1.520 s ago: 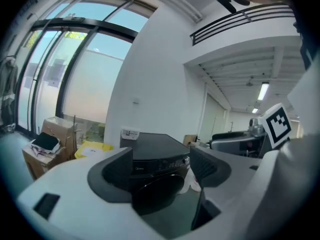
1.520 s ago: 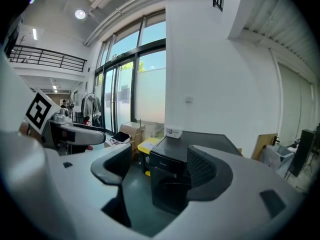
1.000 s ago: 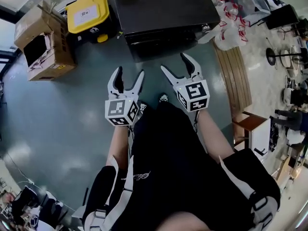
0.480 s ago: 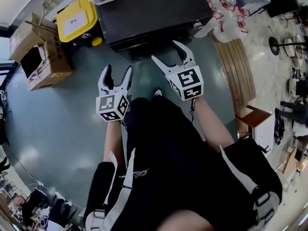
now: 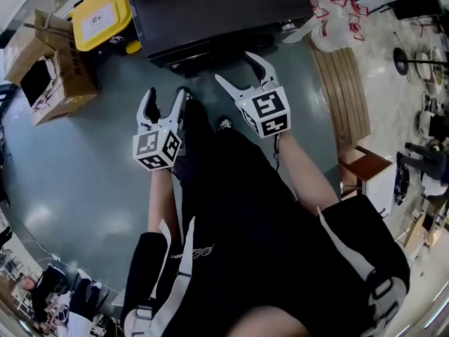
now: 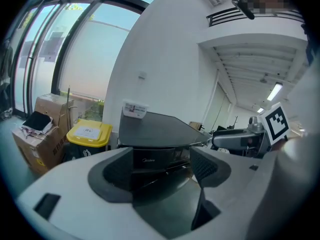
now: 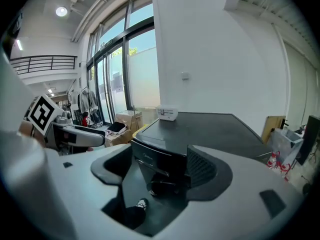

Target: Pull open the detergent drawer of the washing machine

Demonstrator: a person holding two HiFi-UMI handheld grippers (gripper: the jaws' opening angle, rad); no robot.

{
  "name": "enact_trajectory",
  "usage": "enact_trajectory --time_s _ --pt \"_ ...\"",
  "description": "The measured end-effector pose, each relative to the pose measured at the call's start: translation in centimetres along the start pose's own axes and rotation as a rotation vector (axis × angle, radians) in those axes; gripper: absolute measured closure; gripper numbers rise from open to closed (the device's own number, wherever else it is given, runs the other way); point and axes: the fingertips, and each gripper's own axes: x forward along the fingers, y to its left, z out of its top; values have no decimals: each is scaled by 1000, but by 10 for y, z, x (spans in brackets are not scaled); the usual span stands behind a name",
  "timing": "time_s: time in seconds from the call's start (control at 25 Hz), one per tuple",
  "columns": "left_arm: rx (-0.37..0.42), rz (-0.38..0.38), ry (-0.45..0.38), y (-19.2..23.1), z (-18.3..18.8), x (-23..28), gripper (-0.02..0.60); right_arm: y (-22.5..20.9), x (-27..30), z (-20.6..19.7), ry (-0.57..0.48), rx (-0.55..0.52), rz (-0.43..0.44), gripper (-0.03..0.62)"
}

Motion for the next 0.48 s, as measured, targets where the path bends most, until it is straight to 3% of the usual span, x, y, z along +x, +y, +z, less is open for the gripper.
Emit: enact_trajectory --time_s 0.48 --pt "5 -8 110 34 -33 44 233 6 56 -42 84 51 3 238"
